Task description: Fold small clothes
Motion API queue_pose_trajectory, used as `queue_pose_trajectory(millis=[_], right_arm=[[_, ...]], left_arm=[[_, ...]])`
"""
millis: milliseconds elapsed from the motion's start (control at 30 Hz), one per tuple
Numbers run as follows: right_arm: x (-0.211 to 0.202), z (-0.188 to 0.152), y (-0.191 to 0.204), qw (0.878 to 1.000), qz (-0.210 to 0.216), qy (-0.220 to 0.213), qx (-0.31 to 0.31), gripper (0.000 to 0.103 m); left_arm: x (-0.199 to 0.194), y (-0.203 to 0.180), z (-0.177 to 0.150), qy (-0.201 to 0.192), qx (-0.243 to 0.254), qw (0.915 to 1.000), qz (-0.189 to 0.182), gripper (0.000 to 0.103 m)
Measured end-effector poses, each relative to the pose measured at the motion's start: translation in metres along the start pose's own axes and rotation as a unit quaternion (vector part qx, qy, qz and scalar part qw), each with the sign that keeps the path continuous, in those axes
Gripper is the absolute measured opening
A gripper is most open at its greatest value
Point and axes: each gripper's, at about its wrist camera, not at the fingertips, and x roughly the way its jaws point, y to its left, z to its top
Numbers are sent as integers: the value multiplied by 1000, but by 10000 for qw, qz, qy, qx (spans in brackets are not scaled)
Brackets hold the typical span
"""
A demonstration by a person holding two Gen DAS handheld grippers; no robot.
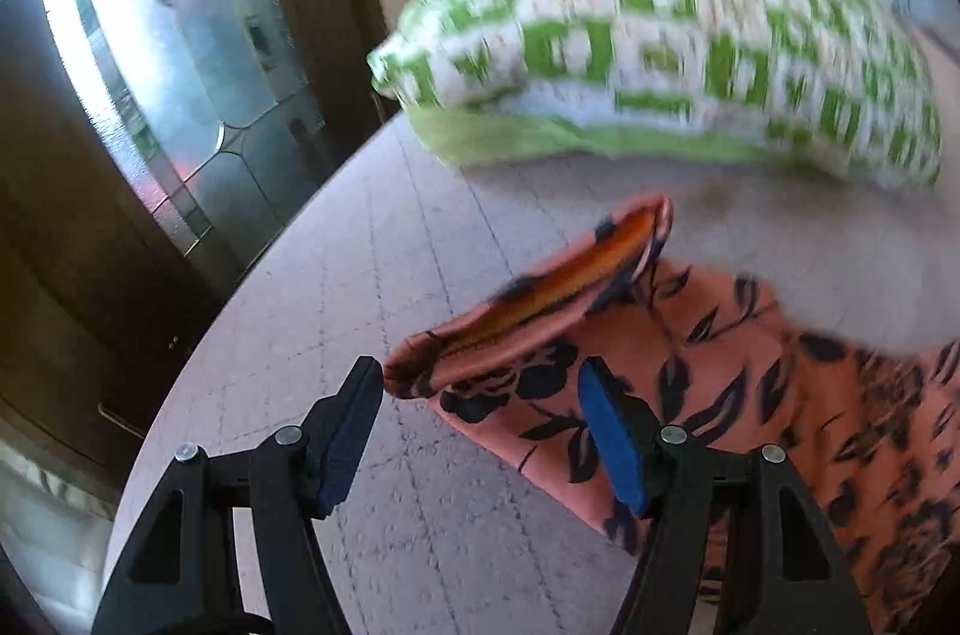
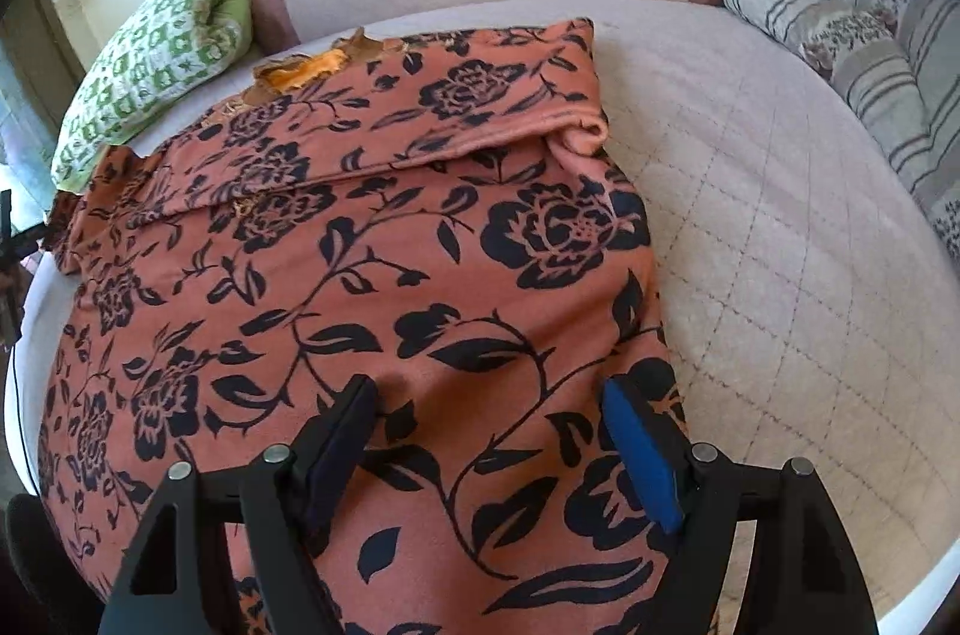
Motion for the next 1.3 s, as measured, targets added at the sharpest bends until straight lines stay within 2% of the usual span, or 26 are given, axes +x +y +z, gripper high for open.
queue_pose_trajectory(millis=[33, 67, 100, 133, 200, 233, 300, 367, 400, 467, 533, 600, 667, 800, 900, 1000, 1033, 1067, 1100, 1133, 1167, 1200, 1267, 1300], right_arm=[[1, 0, 2, 10000, -45, -18, -47, 80], [2, 0, 3, 9999, -70, -17, -73, 80], [2, 1, 3, 9999, -70, -15, -89, 80], [0, 1, 3, 9999, -63, -22, -92, 80], [-1, 0, 2, 10000, -50, -23, -58, 80], [-3, 0, 0, 10000, -48, -37, -36, 80], [-7, 0, -1, 9999, -31, -94, 22, 80], [-14, 1, -4, 9997, 59, -214, 87, 80], [-17, 2, -4, 9996, 90, -261, 96, 80], [-26, 3, -6, 9990, 224, -360, 121, 80], [-37, 1, -7, 9981, 275, -539, 131, 80], [-46, -3, -12, 9971, 331, -647, 226, 80], [-50, -6, -16, 9965, 348, -665, 355, 80], [-52, -5, -21, 9943, 585, -640, 626, 80], [-60, 5, -11, 9906, 900, -804, 644, 80], [-66, 12, -4, 9868, 1112, -941, 712, 80], [-67, 13, -4, 9855, 1172, -939, 785, 80], [-66, 15, -6, 9843, 1226, -920, 878, 80], [-64, 17, -9, 9828, 1289, -879, 988, 81], [-61, 18, -12, 9808, 1371, -812, 1123, 84], [-56, 20, -17, 9778, 1486, -714, 1296, 86], [-52, 23, -22, 9727, 1672, -627, 1479, 86], [-43, 26, -27, 9637, 1960, -496, 1741, 89], [-39, 28, -28, 9600, 2068, -423, 1839, 90]], left_arm=[[5, 0, 0, 30, 54, 10000, 17, 66], [10, -2, 2, 32, 87, 9999, 67, 54], [14, -2, 5, 70, 107, 9998, 119, 37], [19, 0, 8, 244, 3, 9996, 116, 3], [13, 13, 11, 389, -534, 9976, -206, 1], [7, 14, 13, 387, -627, 9967, -329, 1], [-20, 7, 15, 179, -627, 9965, -521, 1], [-61, -2, 16, -202, -617, 9934, -950, 1], [-91, -8, 16, -528, -549, 9906, -1137, 1], [-124, -6, 16, -925, -639, 9855, -1270, 1], [-158, -8, 12, -1091, -713, 9790, -1567, 1], [-194, -19, 5, -1363, -461, 9731, -1797, 1], [-232, -45, 2, -1610, -107, 9658, -2032, 1], [-291, -116, -4, -1780, 393, 9459, -2686, 1], [-326, -190, -14, -1749, 515, 9313, -3153, 1], [-348, -262, -25, -1585, 395, 9141, -3712, 2], [-353, -290, -32, -1510, 541, 9083, -3863, 4], [-355, -318, -44, -1426, 852, 9014, -3998, 26], [-347, -350, -59, -1014, 1390, 8909, -4204, 44], [-338, -363, -69, -726, 1577, 8900, -4215, 65], [-321, -371, -85, -280, 1690, 8916, -4191, 65], [-311, -366, -95, -78, 1687, 8911, -4213, 65], [-299, -344, -109, -19, 1566, 8979, -4113, 65], [-291, -326, -112, -42, 1450, 9067, -3961, 66]])
